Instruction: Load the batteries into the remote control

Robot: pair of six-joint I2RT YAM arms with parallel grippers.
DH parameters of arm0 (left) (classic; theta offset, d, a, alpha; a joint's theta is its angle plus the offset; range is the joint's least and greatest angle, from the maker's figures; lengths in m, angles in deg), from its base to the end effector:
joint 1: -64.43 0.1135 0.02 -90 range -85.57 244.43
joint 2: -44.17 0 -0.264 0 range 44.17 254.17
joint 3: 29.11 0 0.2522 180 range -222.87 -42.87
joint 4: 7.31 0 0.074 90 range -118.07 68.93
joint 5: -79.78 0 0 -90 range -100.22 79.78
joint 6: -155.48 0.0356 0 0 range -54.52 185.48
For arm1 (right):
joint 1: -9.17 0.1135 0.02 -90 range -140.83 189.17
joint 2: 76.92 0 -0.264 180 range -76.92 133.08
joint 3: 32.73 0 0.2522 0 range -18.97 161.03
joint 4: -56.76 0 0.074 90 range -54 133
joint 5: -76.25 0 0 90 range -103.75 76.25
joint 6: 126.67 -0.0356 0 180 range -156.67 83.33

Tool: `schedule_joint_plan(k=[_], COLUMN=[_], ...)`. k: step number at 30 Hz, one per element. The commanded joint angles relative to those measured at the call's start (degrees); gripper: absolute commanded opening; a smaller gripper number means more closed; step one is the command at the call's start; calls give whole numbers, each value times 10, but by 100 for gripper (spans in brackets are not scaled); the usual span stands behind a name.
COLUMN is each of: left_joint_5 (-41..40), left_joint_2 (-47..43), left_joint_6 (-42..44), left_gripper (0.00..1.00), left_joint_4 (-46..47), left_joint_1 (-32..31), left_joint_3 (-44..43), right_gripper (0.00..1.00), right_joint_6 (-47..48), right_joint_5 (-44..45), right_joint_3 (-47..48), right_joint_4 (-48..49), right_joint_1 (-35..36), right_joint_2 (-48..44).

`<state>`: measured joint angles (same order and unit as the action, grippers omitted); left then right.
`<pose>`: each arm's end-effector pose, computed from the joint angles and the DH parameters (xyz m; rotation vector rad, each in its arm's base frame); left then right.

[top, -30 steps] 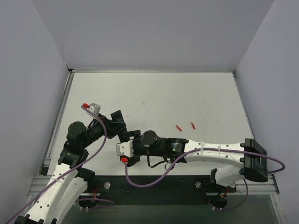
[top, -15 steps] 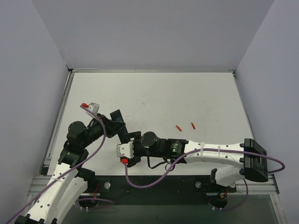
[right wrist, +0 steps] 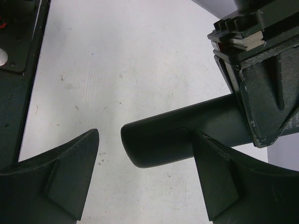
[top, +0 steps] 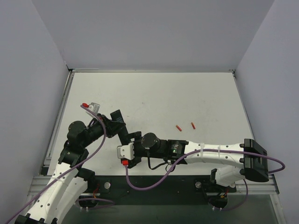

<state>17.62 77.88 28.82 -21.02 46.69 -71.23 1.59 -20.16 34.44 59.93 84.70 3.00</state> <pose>0.1425 -0.0630 0.2872 0.1014 1.7754 -1.1051 0.0780 0.3182 0.2996 -1.5282 0.8964 0.5719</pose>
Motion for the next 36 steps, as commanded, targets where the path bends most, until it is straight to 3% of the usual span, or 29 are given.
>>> schedule_joint_plan(k=[1,26,36], left_joint_5=[28,24,67], left_joint_2=[0,-2,8], left_joint_6=[-9,-31,-22], left_gripper=[0,0,0], left_joint_4=[20,22,37], left_joint_1=[1,2,2], left_joint_3=[-23,-33,-38], right_gripper=[75,71,73], right_joint_6=[2,1,1], right_joint_5=[2,-17,-35], right_joint_3=[-2,11,32], right_joint_4=[25,-22,-48], right_joint_1=[3,4,1], right_joint_2=[-31,1,22])
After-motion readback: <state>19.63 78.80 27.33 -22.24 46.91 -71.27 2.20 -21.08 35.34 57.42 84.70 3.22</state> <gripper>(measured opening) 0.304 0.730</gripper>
